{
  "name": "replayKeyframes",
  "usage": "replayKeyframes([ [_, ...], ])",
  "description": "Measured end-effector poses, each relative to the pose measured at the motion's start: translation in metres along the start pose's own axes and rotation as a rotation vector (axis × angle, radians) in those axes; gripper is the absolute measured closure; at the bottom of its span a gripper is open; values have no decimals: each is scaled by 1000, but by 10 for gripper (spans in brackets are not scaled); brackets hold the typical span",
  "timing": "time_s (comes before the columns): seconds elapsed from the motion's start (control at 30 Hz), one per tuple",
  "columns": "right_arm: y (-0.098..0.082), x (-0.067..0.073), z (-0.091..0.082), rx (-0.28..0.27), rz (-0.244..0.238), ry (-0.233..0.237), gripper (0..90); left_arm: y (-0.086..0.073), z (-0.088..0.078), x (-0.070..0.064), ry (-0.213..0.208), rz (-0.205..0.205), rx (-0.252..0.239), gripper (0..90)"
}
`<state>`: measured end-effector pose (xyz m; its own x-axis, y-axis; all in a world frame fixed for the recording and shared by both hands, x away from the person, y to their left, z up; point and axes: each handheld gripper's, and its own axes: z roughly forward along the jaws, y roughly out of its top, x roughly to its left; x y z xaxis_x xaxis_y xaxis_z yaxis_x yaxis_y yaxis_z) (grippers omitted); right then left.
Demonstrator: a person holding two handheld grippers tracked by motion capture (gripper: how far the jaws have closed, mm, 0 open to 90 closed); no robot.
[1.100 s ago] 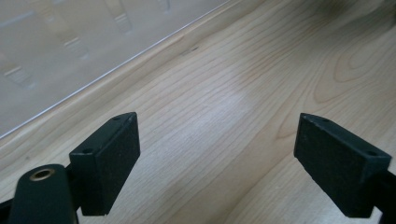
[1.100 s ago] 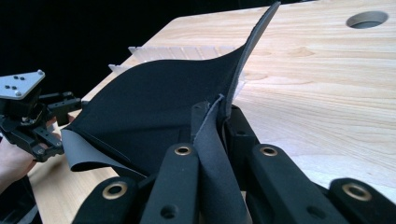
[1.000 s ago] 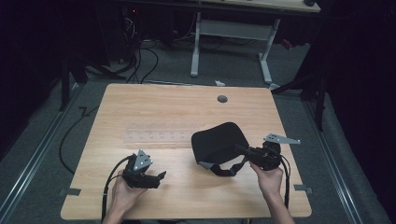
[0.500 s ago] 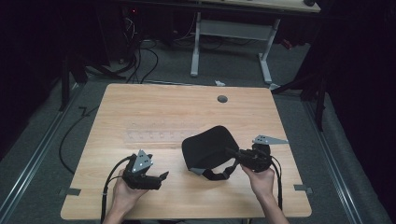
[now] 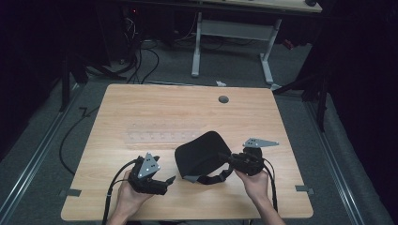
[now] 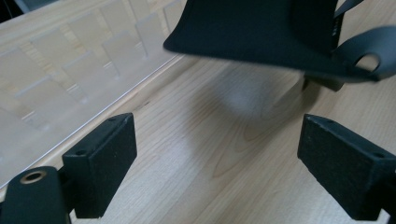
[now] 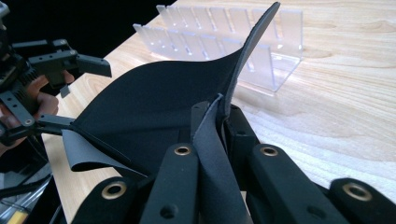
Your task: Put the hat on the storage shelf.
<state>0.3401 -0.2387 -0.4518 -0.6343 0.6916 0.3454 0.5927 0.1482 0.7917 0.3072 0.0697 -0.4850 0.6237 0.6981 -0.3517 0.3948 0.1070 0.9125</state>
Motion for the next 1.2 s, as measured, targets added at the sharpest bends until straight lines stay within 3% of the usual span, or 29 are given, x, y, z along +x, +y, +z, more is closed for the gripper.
replayKeyframes([
  [0.27,0,7,5,26,-10,7,848,1,-1,-10,-32,32,-27,132],
  [0.53,3,13,14,47,-13,27,847,-1,0,-12,-33,42,-17,143],
  [0.7,4,19,17,75,-20,24,845,-4,0,-12,-28,57,-12,152],
  [1.1,8,24,22,77,-10,75,845,-4,0,-9,-7,60,-30,196],
  [1.2,10,26,23,75,-18,85,844,-5,0,-8,9,78,-41,255],
])
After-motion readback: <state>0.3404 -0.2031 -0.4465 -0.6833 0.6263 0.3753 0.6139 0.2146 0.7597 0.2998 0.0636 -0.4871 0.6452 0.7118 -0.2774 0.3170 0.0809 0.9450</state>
